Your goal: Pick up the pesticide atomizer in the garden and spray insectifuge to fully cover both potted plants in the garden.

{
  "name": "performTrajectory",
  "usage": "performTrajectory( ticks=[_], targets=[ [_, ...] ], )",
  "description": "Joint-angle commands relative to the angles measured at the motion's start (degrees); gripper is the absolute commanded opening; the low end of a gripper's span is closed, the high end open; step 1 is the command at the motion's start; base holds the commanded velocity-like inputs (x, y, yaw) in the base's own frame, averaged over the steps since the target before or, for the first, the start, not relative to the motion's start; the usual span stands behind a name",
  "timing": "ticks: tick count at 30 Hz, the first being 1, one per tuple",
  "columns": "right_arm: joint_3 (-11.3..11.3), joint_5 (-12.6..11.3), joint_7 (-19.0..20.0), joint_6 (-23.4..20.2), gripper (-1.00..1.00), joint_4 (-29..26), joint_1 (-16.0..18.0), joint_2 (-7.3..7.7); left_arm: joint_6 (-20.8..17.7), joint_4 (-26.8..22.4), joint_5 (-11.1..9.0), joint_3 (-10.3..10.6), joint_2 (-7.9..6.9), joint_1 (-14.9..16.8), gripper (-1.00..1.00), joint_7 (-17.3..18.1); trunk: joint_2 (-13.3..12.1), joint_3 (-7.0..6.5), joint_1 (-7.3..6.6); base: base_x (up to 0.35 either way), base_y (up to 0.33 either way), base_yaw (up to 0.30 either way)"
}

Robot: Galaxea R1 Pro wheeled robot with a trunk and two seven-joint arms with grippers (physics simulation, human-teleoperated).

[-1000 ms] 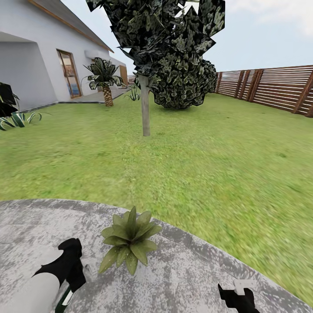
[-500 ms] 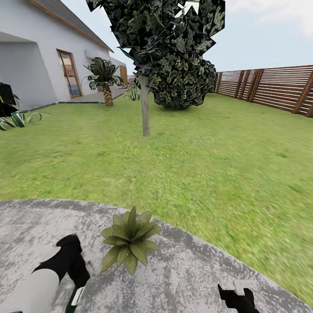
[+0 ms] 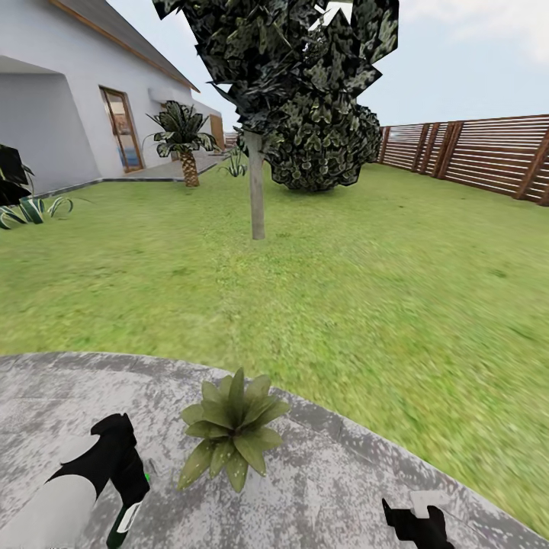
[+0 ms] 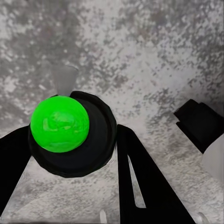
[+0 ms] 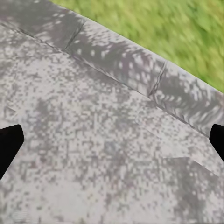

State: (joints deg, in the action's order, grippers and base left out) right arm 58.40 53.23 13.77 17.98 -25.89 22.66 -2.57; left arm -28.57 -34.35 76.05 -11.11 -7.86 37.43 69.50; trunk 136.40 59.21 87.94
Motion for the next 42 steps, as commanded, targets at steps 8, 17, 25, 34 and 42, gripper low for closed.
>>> performTrajectory(
  ticks=[8,17,25,34,42],
  targets=[
    [0.5,0.3,0.5,0.2,1.0,-0.1,0.1,-0.06,-0.8,0.3,0.3,-0.1,0.05,-0.1,-1.0,-1.2,0.0,0.05,0.0,0.011,0.01,0.0],
    [0.5,0.3,0.5,0.1,1.0,-0.1,0.0,-0.06,-0.5,0.5,0.3,-0.3,-0.74,-1.3,-1.0,-2.9,0.0,0.05,0.0,0.0,0.0,0.0],
    [0.5,0.3,0.5,0.2,1.0,-0.1,0.0,-0.06,-0.8,-0.6,0.3,0.2,-0.5,0.6,-1.0,-2.6,0.0,0.05,0.0,0.0,0.0,0.0],
    [0.5,0.3,0.5,0.2,1.0,0.4,0.0,-0.06,0.0,-0.9,1.2,0.4,-2.38,1.2,-1.0,-2.6,0.0,0.05,0.0,0.0,0.0,0.0],
    [0.5,0.3,0.5,0.2,1.0,0.7,0.0,-0.06,0.2,0.1,1.2,0.5,-2.35,0.4,-1.0,-2.8,0.0,0.05,0.0,0.0,0.0,0.0]
  ],
)
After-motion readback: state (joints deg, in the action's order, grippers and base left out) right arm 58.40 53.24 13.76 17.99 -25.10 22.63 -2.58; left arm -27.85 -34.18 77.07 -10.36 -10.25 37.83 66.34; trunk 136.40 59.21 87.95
